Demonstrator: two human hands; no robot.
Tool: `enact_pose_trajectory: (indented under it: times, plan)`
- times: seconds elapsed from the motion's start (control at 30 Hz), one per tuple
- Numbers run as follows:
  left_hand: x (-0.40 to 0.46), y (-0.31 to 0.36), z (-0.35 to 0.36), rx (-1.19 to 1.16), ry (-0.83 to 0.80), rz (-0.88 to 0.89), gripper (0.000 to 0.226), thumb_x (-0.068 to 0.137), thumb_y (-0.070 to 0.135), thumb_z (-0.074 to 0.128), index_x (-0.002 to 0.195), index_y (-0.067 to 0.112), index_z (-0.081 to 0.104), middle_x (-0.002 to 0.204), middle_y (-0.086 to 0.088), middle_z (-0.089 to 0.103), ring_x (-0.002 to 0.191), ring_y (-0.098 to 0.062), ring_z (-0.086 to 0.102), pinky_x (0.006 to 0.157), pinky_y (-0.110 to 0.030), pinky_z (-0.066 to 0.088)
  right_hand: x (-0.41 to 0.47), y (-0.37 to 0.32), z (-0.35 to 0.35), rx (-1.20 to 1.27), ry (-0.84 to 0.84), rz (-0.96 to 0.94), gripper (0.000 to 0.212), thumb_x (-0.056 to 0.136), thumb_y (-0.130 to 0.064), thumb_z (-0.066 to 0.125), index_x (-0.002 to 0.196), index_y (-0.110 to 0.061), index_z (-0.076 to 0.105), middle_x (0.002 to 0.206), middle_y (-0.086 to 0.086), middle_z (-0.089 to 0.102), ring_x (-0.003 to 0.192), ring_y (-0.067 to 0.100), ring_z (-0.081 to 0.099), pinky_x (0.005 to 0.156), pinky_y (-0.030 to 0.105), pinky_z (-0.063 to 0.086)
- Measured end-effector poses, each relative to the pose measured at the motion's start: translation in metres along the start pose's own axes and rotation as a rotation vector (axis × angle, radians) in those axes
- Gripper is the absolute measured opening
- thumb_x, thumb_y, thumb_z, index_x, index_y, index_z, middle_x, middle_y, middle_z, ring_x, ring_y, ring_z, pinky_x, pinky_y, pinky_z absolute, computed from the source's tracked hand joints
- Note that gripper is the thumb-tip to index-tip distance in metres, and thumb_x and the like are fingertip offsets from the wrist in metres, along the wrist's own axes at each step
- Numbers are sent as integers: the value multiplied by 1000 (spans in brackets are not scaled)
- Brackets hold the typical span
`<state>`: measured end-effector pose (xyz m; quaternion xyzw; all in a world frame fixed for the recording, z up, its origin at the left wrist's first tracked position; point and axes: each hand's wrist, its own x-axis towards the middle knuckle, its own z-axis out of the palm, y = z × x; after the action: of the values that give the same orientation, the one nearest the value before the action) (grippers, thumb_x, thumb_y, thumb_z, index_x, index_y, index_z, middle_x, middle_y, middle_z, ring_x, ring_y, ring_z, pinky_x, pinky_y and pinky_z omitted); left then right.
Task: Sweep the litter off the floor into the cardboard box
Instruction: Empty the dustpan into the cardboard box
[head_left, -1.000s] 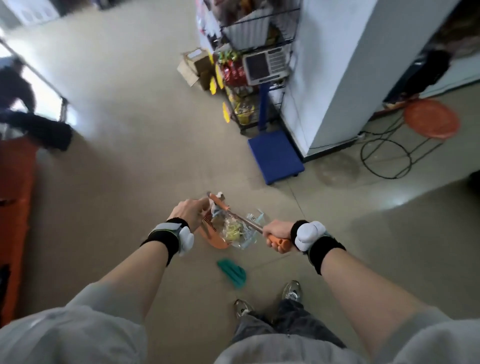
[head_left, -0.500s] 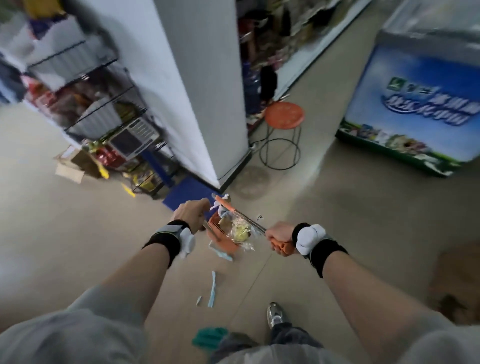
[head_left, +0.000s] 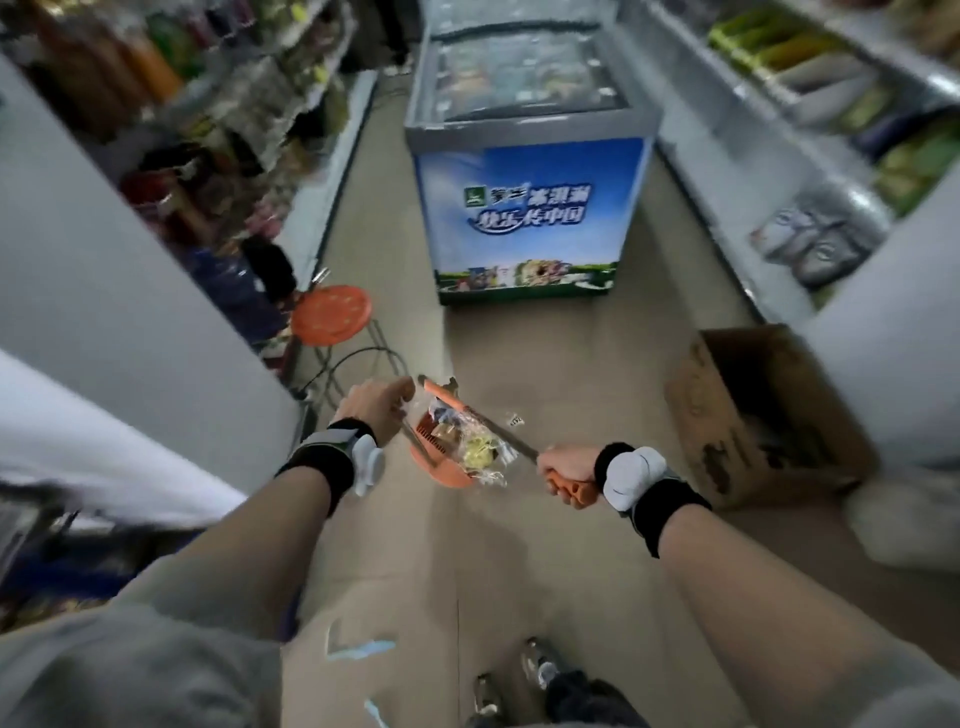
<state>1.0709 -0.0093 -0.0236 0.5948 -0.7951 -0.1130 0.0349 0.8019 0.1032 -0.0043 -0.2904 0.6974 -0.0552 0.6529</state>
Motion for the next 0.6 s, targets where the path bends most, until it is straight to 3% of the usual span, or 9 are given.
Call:
enact_pose_trajectory:
  times: [0.1, 0.2, 0.3, 0.4, 0.6]
  plan:
    - [39, 42, -15, 15, 8, 156, 21, 79, 9, 56, 91, 26, 52, 90, -1, 64, 81, -30, 60, 64, -33, 41, -14, 11, -29, 95, 75, -11, 38, 97, -16, 35, 59, -17, 31, 62, 0, 38, 19, 4, 34, 27, 7, 24]
    - [77, 92, -27, 31, 29, 302, 18, 81, 8, 59, 97, 16, 58, 96, -8, 67, 87, -33, 62, 66, -32, 39, -31, 23, -60, 188, 136, -44, 38, 96, -14, 35, 58, -15, 31, 40, -3, 39, 19, 3, 35, 27, 6, 22]
    - [115, 159, -39, 59, 50, 440, 15, 82, 11, 54, 95, 20, 56, 93, -9, 64, 83, -33, 60, 63, -33, 38, -47, 39, -98, 248, 216, -93, 34, 94, -10, 35, 60, -12, 34, 29, -3, 34, 20, 5, 36, 31, 6, 25]
    - [144, 214, -54, 48, 63, 500, 15, 83, 11, 53, 92, 24, 55, 89, -5, 62, 77, -29, 57, 63, -34, 42, -56, 46, -127, 321, 294, -150, 34, 96, -10, 36, 62, -11, 37, 32, -1, 36, 20, 6, 36, 30, 7, 27]
    - [195, 333, -75, 143, 132, 695, 18, 83, 9, 55, 96, 21, 53, 92, -6, 67, 79, -29, 61, 68, -37, 51, -58, 72, -200, 484, 426, -222, 19, 97, -15, 40, 79, -13, 47, 59, 5, 45, 26, 10, 41, 32, 11, 30]
